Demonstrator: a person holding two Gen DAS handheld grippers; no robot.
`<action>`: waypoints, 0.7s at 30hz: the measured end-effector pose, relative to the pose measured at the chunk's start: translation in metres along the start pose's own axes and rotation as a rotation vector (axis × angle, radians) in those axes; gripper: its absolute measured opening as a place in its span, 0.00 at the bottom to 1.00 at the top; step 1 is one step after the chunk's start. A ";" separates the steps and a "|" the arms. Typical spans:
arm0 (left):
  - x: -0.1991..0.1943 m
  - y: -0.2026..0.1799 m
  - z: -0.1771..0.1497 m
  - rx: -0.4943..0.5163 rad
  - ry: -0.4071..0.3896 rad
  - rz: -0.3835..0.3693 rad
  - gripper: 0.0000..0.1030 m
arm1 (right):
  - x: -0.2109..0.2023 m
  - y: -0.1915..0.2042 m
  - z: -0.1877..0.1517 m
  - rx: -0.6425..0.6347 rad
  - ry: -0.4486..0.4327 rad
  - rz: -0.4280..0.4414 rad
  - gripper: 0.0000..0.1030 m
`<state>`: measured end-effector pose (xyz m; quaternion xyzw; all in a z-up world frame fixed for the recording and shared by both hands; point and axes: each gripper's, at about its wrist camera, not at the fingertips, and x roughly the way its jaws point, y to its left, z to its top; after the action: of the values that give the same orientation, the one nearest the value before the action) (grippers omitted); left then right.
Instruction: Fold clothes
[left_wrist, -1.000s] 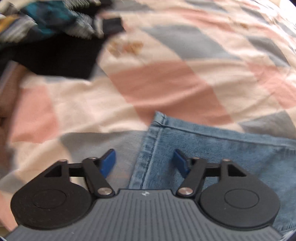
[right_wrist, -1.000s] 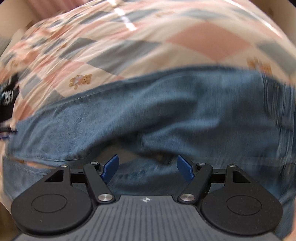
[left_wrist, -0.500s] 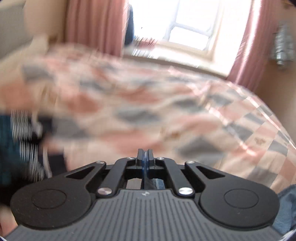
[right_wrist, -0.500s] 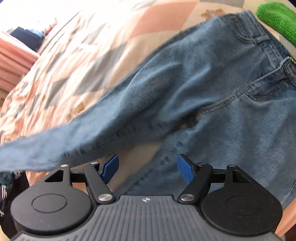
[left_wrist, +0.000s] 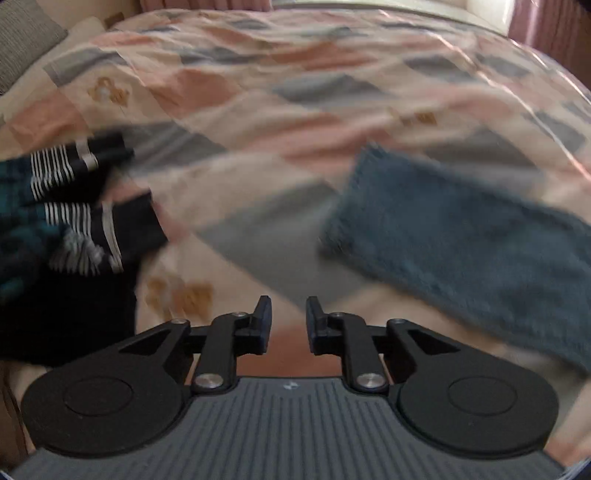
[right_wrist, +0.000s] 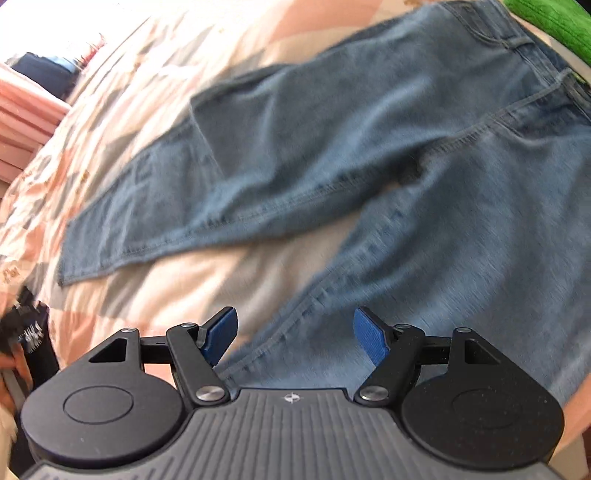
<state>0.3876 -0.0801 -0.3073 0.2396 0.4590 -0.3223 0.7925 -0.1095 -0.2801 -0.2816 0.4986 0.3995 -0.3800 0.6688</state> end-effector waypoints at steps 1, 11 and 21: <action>-0.010 -0.015 -0.024 0.010 0.040 -0.037 0.16 | -0.002 -0.004 -0.003 0.000 0.006 -0.017 0.70; -0.129 -0.134 -0.177 0.017 0.236 -0.377 0.29 | -0.068 -0.125 -0.008 0.046 -0.109 -0.149 0.70; -0.211 -0.176 -0.248 -0.286 0.182 -0.349 0.34 | -0.099 -0.343 0.018 0.374 -0.306 -0.013 0.70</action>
<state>0.0383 0.0295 -0.2509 0.0702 0.6039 -0.3634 0.7059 -0.4570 -0.3603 -0.3122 0.5479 0.2194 -0.5230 0.6149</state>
